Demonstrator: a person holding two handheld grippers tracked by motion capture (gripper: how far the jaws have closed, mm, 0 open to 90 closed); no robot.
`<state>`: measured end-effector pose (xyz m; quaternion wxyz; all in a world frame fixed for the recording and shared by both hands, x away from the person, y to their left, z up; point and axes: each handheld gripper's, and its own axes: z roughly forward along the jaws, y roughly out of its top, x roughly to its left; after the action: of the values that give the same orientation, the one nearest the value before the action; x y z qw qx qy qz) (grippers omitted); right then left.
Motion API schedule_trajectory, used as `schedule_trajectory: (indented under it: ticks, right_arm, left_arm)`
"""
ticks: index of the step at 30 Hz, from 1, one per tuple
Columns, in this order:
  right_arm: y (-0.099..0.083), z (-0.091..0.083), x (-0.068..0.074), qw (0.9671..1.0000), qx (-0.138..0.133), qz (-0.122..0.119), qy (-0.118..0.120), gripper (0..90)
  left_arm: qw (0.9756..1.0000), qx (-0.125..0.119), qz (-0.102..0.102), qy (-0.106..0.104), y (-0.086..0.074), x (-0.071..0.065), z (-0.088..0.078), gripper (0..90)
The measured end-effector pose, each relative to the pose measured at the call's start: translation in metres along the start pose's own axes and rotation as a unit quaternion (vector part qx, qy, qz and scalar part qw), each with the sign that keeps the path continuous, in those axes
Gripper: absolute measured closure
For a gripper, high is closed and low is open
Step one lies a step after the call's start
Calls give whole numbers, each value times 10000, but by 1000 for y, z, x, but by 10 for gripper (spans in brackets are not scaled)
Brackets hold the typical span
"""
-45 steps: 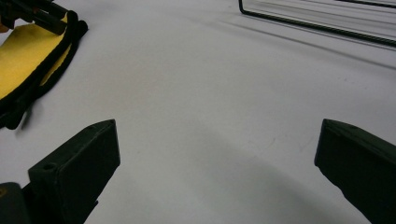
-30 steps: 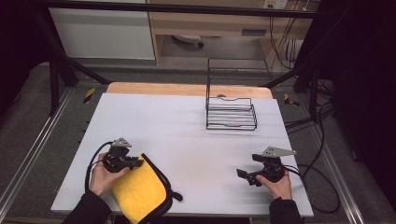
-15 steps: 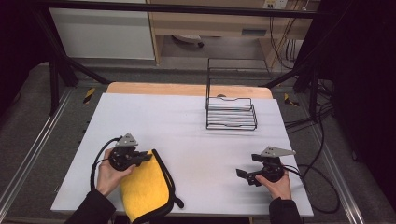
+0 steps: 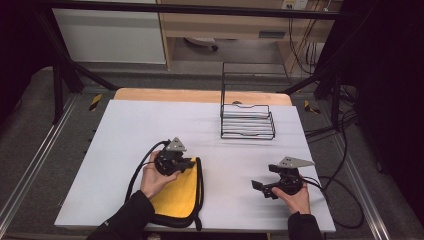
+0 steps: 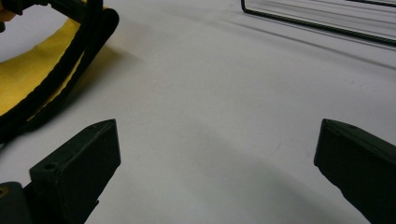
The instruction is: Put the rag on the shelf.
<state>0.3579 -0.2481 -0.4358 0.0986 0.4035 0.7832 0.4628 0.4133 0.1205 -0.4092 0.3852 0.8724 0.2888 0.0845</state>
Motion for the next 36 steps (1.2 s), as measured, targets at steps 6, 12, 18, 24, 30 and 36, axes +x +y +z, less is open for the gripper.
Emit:
schedule_trajectory:
  ticks: [6,12,18,24,30,36]
  right_arm:
    - [1,3,2,10000,0,19,-65,11]
    - [2,6,4,9998,28,63,-202,7]
    - [7,12,15,9995,-33,110,-290,6]
    - [16,28,33,9991,41,118,-399,6]
    - [24,53,57,9995,157,139,-227,28]
    - [30,80,80,9995,272,173,11,70]
  left_arm:
    - [9999,116,11,-43,3,2,20,813]
    - [9998,-96,66,161,2,4,13,615]
    - [9990,-153,-135,400,-12,14,-24,353]
    - [9960,-203,-513,706,-45,28,-60,200]
    - [9940,-168,-645,872,-71,29,-80,120]
    - [9906,-260,-841,1046,-103,34,-95,87]
